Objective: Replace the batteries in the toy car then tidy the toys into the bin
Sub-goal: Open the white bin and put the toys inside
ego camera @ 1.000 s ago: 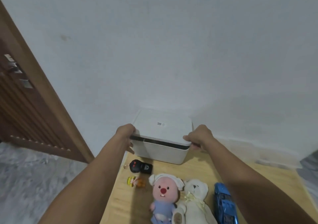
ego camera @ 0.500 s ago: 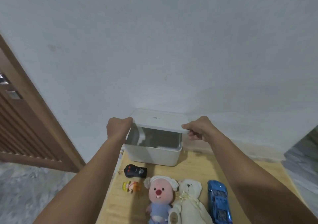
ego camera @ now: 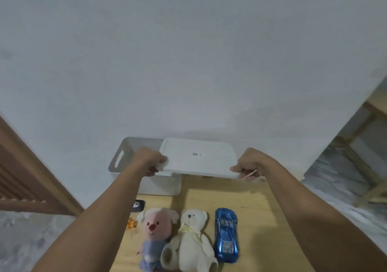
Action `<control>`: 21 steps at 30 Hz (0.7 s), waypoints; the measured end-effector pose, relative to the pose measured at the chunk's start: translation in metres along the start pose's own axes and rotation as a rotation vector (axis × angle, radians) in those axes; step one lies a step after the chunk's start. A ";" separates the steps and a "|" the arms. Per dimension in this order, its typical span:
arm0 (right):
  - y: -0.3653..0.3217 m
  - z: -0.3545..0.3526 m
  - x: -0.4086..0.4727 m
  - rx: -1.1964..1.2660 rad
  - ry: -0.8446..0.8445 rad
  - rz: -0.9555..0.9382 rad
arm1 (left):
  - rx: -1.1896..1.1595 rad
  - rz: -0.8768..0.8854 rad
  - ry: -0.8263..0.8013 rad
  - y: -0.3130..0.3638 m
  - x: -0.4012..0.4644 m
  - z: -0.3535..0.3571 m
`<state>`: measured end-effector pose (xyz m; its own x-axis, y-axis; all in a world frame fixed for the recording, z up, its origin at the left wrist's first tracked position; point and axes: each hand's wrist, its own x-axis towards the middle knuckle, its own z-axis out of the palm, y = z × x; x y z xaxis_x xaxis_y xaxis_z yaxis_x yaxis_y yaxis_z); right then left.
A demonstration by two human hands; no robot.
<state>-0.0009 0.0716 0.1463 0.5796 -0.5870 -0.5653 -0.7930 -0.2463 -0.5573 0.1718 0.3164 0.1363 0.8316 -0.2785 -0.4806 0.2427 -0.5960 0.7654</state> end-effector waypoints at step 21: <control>0.278 -0.073 0.008 -0.156 0.244 0.311 | 0.809 0.121 -0.336 -0.022 -0.072 0.288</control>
<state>-0.2303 -0.0578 0.0317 0.2617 -0.8126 -0.5208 -0.9529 -0.1317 -0.2733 -0.0378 0.1328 0.0306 0.6069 -0.5052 -0.6135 -0.3714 -0.8628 0.3430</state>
